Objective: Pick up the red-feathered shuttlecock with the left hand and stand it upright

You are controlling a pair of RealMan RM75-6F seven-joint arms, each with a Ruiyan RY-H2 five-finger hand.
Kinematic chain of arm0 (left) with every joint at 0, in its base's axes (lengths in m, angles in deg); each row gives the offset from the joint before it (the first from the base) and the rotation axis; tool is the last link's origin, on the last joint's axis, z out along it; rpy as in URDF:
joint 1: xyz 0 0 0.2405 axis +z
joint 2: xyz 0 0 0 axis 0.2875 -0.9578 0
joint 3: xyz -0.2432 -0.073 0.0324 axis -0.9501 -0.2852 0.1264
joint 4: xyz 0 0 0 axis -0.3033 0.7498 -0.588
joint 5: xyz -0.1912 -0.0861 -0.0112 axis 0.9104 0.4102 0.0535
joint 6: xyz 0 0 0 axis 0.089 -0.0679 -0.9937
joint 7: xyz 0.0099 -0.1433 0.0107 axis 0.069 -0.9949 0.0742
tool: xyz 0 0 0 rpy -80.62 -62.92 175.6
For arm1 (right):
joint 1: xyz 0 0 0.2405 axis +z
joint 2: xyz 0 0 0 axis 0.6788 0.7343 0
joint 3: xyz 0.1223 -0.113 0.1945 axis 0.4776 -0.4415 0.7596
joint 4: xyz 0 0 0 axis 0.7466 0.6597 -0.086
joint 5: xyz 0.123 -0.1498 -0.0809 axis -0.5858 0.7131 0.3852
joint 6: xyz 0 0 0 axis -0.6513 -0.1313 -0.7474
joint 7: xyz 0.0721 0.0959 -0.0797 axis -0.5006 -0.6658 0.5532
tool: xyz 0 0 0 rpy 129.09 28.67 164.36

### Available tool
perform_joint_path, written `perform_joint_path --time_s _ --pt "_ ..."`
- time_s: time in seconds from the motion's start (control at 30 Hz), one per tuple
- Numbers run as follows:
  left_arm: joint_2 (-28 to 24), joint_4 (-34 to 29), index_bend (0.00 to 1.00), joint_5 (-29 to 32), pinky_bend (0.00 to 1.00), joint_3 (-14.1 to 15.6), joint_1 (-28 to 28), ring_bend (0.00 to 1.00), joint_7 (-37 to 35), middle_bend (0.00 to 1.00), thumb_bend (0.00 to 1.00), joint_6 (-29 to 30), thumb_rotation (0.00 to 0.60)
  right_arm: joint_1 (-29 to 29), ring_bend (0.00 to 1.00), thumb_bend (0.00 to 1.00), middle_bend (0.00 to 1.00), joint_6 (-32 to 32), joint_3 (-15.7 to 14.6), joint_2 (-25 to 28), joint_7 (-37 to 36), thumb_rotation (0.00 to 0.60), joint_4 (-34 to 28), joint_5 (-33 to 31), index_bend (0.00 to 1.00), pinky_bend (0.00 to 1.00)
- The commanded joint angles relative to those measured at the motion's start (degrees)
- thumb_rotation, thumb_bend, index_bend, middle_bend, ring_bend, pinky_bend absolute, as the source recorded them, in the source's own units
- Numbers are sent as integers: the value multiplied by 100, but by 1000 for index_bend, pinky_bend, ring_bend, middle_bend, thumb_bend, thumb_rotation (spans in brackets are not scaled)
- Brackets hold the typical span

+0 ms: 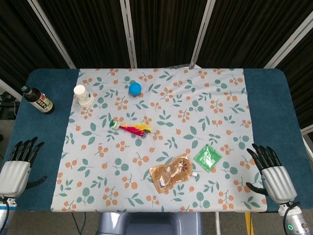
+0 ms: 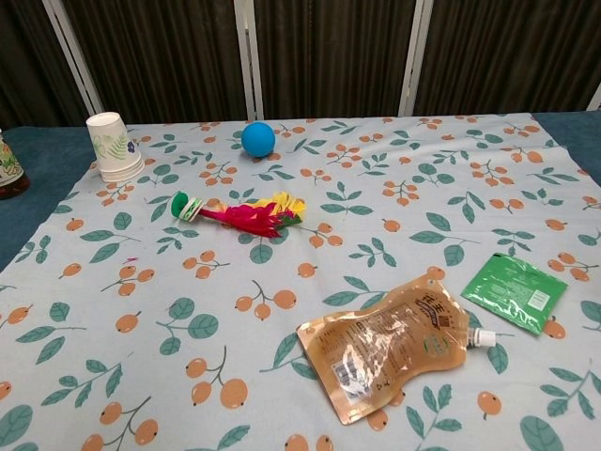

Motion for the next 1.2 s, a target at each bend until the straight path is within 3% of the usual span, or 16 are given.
perform_joint_path --time_s 0.03,0.3,0.4,0.63,0.87,1.2 --pt "4 -96 136 -20 0 -106 -143 0 163 0 169 -101 600 1 0 17 0 3 -2 3 -6 600 -6 1 84 0" --pt "241 -468 296 642 0 -847 -1118 0 863 0 265 -1134 600 -3 0 19 0 4 -15 25 -59 600 -20 10 84 0" --pt "644 -316 335 1191 0 -1233 -1688 0 1373 0 302 -1669 600 -4 0 19 0 3 -15 31 -85 600 -20 7 85 0" --pt "1703 324 389 2375 0 -1772 -2690 0 2288 0 344 -2311 600 -6 0 19 0 23 -8 66 -182 600 -31 -43 85 0" --pt "2648 1104 409 3202 0 -2008 -3471 0 2873 0 348 -2614 600 -10 0 19 0 39 -2 92 -254 600 -43 -84 85 0" --pt "3536 1834 438 4005 0 -2132 -4275 0 3568 0 349 -2621 600 -6 0 21 0 67 0 124 -335 600 -76 -114 85 0"
